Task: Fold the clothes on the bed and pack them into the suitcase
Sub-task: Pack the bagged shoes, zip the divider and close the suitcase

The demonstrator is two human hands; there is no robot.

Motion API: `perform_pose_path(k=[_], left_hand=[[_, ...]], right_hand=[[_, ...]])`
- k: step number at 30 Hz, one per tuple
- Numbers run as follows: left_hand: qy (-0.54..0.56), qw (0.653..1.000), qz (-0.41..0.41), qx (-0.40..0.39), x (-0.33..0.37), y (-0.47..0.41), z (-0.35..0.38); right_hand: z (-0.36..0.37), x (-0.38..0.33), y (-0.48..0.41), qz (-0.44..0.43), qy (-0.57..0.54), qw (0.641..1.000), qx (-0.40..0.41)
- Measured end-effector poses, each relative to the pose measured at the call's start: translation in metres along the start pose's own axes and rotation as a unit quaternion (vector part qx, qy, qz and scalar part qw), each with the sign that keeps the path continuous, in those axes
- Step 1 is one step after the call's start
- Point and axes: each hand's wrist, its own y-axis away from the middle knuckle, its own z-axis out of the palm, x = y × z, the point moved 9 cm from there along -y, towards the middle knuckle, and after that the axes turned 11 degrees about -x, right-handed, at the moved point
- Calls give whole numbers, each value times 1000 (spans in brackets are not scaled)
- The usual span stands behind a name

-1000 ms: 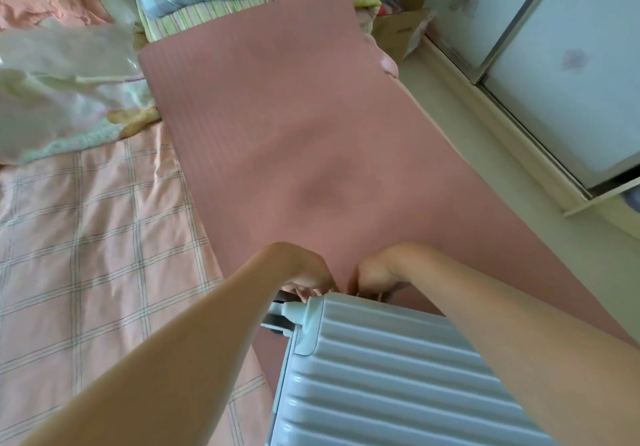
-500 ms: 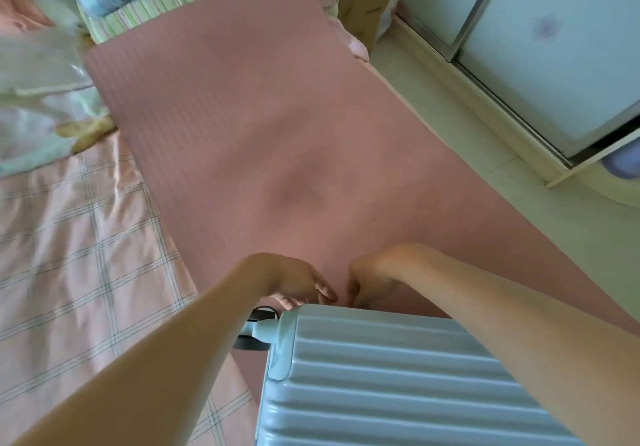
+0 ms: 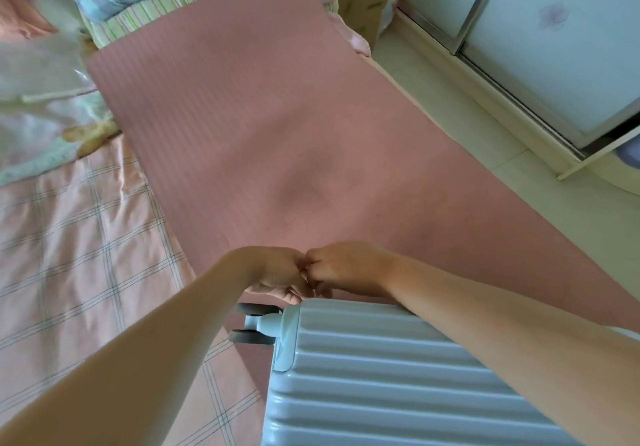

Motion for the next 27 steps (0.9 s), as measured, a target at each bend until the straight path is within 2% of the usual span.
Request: perform_pose_path(k=[4,7,9,14,16,19,20,23,25,27], left_hand=[[51,997,31,49,-14,19,-9],[64,993,37,87,-27,26,-16],[30,991,52,122,-29,31,-20],[-127,974,57,180,-39,51,-17],[-158,962,30,221,-51,68,-14],[-118,960,78,243,-65,83,6],[-90,958,99,252,-73,86,15],[-38,943,137,300,-104,99,36],[-62,936,132,321,-123,107,57],[-129,929,111,328,-138,114,81]], right_hand=[[-18,-9,-24,-3,-33,998,44],[-40,7,-25,38,-165,982,86],[-53,10,-21,73,-200,971,112],[-27,-48,-30,97,-253,962,23],[-16,-60,-27,143,-212,967,-10],[-7,-66,-13,203,-147,968,-19],[-4,-68,-4,233,-126,964,7],[-3,-89,27,308,1,939,155],[3,-113,42,338,68,912,223],[11,-120,46,352,74,900,246]])
